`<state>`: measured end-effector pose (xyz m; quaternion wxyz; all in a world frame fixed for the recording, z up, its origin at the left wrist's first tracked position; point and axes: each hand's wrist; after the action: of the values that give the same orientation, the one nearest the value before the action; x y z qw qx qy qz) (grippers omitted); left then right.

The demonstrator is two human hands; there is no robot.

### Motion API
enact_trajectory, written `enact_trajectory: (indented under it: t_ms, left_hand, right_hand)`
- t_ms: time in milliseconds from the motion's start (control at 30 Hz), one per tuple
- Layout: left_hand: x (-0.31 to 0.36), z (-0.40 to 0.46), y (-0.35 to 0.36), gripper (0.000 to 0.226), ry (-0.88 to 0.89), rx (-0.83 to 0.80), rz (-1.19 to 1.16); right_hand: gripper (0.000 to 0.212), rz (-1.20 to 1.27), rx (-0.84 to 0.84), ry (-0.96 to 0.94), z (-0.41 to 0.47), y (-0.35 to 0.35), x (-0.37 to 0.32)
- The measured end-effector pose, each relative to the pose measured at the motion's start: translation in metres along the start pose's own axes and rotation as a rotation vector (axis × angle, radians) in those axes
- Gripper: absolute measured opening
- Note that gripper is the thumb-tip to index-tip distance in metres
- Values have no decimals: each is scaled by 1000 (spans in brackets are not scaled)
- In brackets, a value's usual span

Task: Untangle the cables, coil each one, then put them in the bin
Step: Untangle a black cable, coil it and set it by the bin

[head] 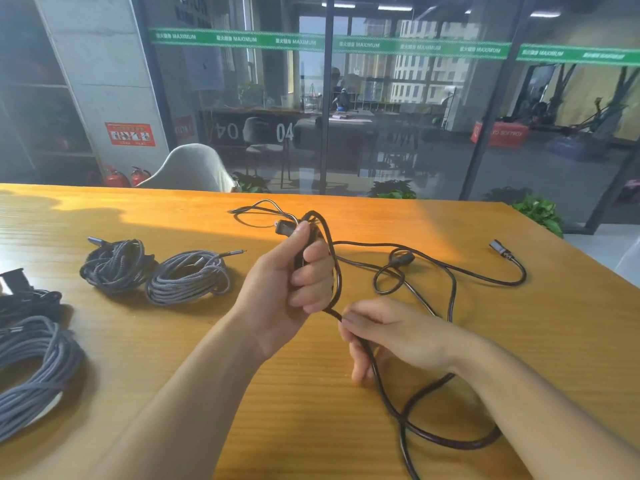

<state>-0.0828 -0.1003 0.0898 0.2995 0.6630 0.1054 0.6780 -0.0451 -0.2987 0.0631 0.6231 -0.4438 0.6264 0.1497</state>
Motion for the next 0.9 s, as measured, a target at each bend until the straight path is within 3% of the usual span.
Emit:
enact_trajectory:
  t_ms: [133,200,400,633,767,900]
  left_hand:
    - [2,-2,-2,44,-5,-32,2]
    - [4,-3,-3,44,13,-24,-7]
    - [11,-3,-10,48,101,98,-42]
    - [25,-6,-20,49,204,219,-89]
    - [29,-7,-24,50,220,216,-106]
    - [29,-9,-23,49,185,170,-79]
  right_hand:
    - [46,-65,81,-9,-1,-15,5]
    - [47,-36,-39,32,-8,-24,5]
    - [23,18,-398,29,-23,-38,-2]
    - [37,-122,-538,171,-21,-39,-5]
    - [22,-216,-452,171,-29,-48,-6]
    - [16,-221,-52,223,-23,-55,8]
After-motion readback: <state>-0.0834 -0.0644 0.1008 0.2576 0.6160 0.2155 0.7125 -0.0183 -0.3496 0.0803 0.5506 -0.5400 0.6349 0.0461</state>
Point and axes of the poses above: each hand's wrist, its own z-axis towards the middle knuckle, its own y-axis out of the palm, x = y × z, and after that the axes turned 5 degrees about z, right-handed
